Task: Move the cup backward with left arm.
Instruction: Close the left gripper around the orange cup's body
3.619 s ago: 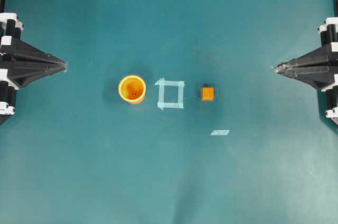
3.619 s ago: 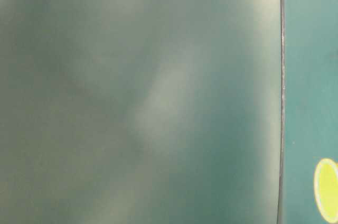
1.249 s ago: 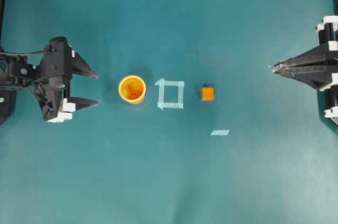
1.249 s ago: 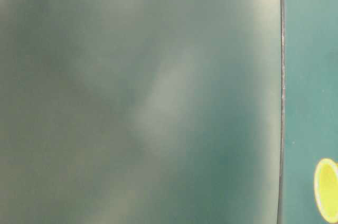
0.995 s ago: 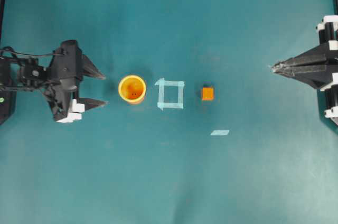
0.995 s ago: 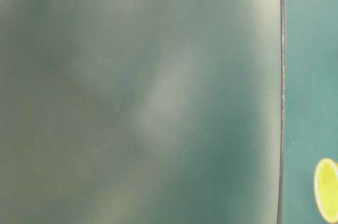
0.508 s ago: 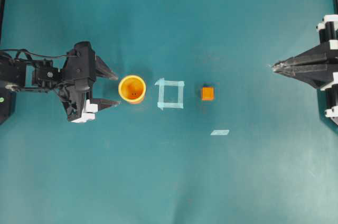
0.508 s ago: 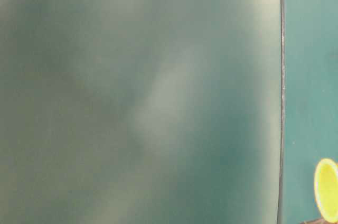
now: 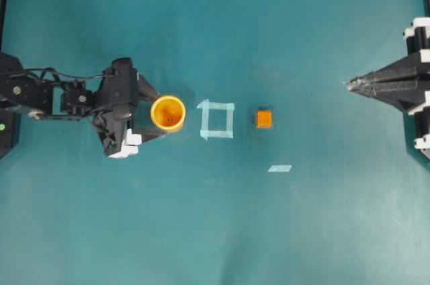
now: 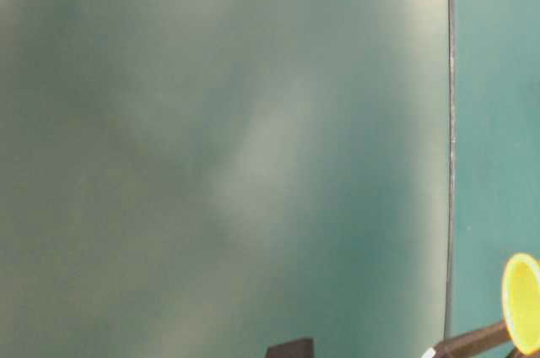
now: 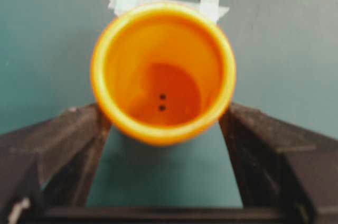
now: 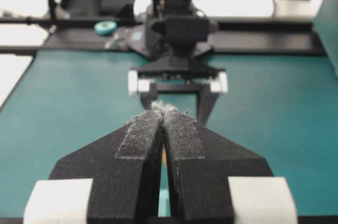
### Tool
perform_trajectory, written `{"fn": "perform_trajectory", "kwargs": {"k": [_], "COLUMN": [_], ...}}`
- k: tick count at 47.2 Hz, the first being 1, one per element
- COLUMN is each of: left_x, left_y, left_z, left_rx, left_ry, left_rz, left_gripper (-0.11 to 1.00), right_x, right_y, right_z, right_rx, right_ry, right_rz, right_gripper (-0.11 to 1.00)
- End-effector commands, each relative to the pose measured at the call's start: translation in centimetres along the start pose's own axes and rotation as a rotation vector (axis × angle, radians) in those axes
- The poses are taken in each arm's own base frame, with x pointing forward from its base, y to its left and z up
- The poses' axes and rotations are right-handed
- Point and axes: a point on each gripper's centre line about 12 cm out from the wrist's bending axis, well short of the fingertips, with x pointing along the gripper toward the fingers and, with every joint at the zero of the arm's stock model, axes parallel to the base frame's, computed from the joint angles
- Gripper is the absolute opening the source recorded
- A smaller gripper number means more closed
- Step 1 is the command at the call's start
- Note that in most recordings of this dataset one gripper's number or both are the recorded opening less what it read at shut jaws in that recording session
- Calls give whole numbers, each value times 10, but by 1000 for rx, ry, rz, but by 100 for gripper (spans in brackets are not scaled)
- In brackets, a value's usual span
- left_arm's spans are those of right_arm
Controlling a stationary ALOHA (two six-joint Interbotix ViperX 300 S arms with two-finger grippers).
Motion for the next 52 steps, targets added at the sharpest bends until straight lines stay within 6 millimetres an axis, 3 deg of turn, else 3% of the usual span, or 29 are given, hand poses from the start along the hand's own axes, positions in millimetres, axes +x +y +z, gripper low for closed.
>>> {"fn": "perform_trajectory", "kwargs": {"k": [1, 14, 33, 52], "left_x": [6, 17, 18, 16], "left_y": [-1, -2, -2, -10], "left_z": [12, 15, 19, 19], "left_rx": [4, 4, 2, 14], "left_ry": [-43, -63, -86, -115], "left_rz": [-5, -8, -7, -30], "left_gripper": [77, 77, 77, 65], "right_x": [3, 3, 3, 4], "right_y": [0, 0, 0, 0], "right_z": [13, 13, 11, 11], "right_rx": [3, 3, 5, 5], "right_ry": [-32, -32, -21, -11], "right_rz": [2, 2, 0, -1], "right_gripper": [0, 0, 0, 0]}}
